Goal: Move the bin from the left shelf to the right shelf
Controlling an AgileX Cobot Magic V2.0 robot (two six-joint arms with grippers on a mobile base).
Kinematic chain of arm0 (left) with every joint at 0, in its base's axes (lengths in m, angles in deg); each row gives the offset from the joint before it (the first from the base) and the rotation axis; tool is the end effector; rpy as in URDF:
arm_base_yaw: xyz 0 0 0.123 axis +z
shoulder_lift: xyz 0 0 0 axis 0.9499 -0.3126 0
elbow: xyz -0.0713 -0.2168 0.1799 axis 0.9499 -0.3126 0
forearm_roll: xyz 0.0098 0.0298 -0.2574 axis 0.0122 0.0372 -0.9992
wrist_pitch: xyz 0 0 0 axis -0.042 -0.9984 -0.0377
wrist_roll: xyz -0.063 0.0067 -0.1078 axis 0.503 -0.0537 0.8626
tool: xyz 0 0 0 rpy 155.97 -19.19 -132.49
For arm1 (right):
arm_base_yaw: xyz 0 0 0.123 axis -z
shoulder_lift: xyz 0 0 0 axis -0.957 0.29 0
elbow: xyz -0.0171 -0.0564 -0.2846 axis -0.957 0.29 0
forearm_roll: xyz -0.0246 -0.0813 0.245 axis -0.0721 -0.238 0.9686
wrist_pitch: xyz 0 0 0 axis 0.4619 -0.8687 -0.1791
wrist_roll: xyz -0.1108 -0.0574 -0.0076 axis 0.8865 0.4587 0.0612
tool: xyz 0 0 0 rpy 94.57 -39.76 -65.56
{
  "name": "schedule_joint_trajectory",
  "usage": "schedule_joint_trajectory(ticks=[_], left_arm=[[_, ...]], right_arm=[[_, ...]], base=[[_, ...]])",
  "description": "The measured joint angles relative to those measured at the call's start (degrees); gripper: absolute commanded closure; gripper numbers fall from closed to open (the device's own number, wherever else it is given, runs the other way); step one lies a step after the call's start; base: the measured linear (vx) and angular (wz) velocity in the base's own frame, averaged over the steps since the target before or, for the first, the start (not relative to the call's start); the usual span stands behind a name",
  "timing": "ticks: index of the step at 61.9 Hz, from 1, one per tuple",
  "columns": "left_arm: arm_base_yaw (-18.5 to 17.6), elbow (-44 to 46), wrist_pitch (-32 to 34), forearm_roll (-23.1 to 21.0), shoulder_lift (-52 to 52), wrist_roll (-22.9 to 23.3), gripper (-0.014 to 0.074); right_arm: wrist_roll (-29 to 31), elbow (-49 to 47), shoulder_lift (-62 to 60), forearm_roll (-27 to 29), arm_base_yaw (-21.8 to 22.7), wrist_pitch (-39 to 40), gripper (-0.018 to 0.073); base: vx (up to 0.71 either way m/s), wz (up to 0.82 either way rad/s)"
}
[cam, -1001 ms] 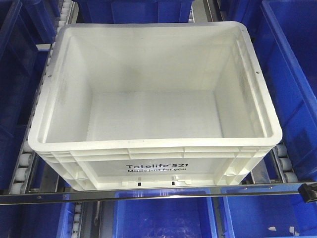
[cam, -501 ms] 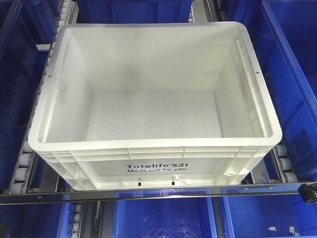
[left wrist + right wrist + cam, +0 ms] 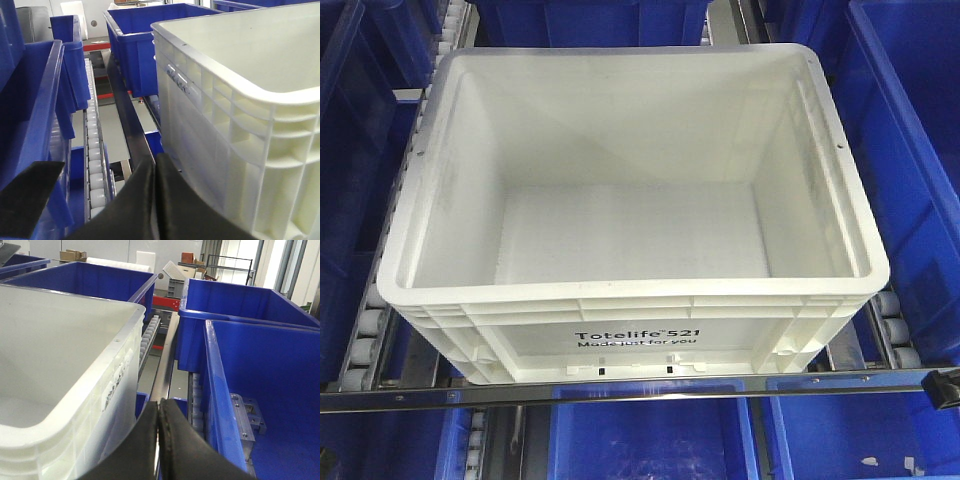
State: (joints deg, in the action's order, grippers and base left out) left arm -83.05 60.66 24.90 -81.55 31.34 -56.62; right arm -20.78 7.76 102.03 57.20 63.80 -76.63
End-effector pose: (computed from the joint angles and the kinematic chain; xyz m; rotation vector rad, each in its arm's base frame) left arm 0.0905 -0.0198 0.1944 0.2245 1.5864 -0.1078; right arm 0.1171 0.0163 0.2397 -0.2148 1.5329 0.0011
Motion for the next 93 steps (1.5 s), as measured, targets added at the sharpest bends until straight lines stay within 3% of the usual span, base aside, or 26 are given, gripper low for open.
schedule_joint_trajectory(ticks=[32, 45, 55, 67, 93], left_arm=[[0.0, 0.0, 0.0, 0.0, 0.0, 0.0, 0.0604], [0.0, 0.0, 0.0, 0.0, 0.0, 0.0, 0.0604], [0.0, 0.0, 0.0, 0.0, 0.0, 0.0, 0.0604], [0.0, 0.0, 0.0, 0.0, 0.0, 0.0, 0.0604], [0.0, 0.0, 0.0, 0.0, 0.0, 0.0, 0.0603]], right_arm=[[-0.3, 0.0, 0.0, 0.0, 0.0, 0.0, 0.0566], [-9.2, 1.9, -2.5, -7.0, 0.0, -1.7, 0.0566], [-12.9, 7.2, -11.1, -8.3, 0.0, -3.6, 0.0566], [-13.5, 7.3, -16.7, -9.0, 0.0, -9.9, 0.0566], [-13.5, 7.3, -16.7, -9.2, 0.0, -10.5, 0.0566]], base=[[0.0, 0.0], [0.0, 0.0], [0.0, 0.0], [0.0, 0.0], [0.0, 0.0]])
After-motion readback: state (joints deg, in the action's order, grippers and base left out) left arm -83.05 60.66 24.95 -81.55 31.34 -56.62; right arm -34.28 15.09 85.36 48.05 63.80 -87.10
